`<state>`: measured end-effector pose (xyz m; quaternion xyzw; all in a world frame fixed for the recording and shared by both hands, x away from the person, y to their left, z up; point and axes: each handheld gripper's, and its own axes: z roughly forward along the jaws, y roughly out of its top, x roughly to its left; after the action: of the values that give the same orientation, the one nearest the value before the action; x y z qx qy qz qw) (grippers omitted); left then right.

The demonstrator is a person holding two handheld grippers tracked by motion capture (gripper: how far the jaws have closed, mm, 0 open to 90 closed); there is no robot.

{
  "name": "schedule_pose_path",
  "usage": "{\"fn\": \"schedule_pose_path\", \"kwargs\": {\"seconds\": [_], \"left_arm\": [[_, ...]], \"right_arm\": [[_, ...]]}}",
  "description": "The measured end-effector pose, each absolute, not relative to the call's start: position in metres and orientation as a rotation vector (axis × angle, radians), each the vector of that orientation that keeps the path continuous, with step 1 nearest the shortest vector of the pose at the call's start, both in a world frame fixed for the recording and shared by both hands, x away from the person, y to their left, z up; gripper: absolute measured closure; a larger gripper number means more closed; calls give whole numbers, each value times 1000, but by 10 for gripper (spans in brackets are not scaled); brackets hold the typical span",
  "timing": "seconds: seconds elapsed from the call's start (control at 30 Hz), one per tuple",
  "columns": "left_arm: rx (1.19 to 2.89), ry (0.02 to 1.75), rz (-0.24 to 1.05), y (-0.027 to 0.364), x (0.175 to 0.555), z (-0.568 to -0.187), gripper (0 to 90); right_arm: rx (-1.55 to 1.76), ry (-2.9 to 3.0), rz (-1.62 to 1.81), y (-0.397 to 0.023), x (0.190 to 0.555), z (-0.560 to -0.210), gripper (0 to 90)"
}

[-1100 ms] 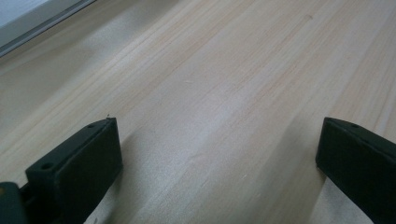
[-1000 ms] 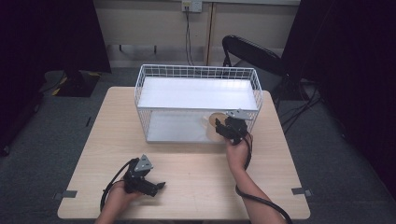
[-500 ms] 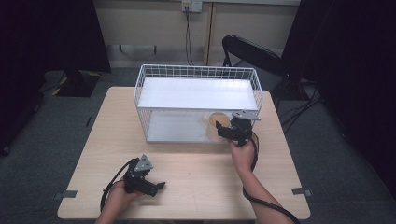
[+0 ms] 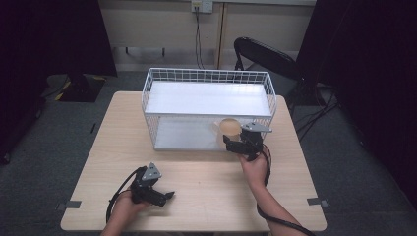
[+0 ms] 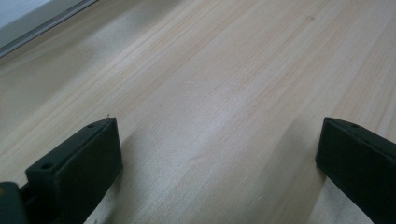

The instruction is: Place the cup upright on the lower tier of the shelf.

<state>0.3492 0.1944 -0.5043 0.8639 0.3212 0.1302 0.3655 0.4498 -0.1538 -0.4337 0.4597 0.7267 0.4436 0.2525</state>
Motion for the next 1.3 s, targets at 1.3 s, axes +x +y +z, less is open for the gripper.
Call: {"fn": "schedule_pose_path", "kwargs": {"seconds": [1.3], "left_arm": [[2221,827,336,194,350,-504,0]], "right_arm": [[1215,2073,1246,-160,448,-434,139]]}}
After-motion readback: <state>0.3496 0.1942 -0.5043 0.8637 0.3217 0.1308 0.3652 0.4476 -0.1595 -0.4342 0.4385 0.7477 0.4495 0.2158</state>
